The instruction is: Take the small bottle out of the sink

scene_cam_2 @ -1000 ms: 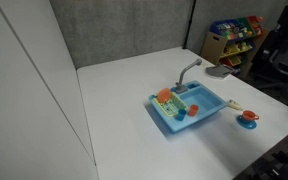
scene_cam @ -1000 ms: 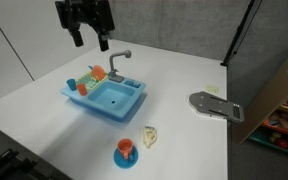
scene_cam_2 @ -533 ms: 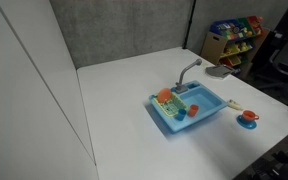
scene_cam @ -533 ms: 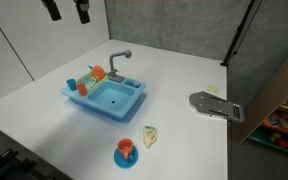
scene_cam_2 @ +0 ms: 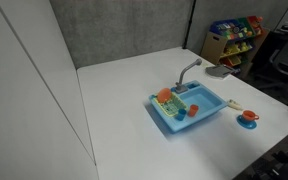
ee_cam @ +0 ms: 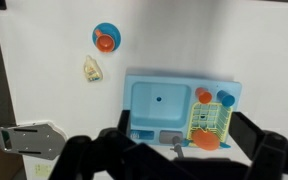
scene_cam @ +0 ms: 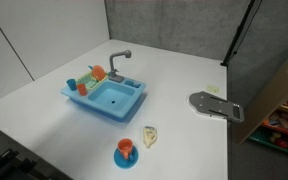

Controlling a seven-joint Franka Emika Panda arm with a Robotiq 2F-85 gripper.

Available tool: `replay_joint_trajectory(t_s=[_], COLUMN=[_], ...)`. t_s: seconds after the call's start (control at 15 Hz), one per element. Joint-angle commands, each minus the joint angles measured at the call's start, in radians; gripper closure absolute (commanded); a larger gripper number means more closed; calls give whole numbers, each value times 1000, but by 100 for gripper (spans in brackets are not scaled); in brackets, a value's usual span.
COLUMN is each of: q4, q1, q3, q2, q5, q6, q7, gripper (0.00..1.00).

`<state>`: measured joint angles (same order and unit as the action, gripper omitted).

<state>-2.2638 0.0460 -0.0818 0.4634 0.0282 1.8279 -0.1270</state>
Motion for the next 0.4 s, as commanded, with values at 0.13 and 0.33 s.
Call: replay_joint_trajectory(t_s=[0.13, 0.33], q4=[2, 0], q1=[-1, -1], q3=[-1, -1], q2=[16, 13], q5=[0, 0], q6=[-21, -21], q7=[0, -2], gripper=[0, 0])
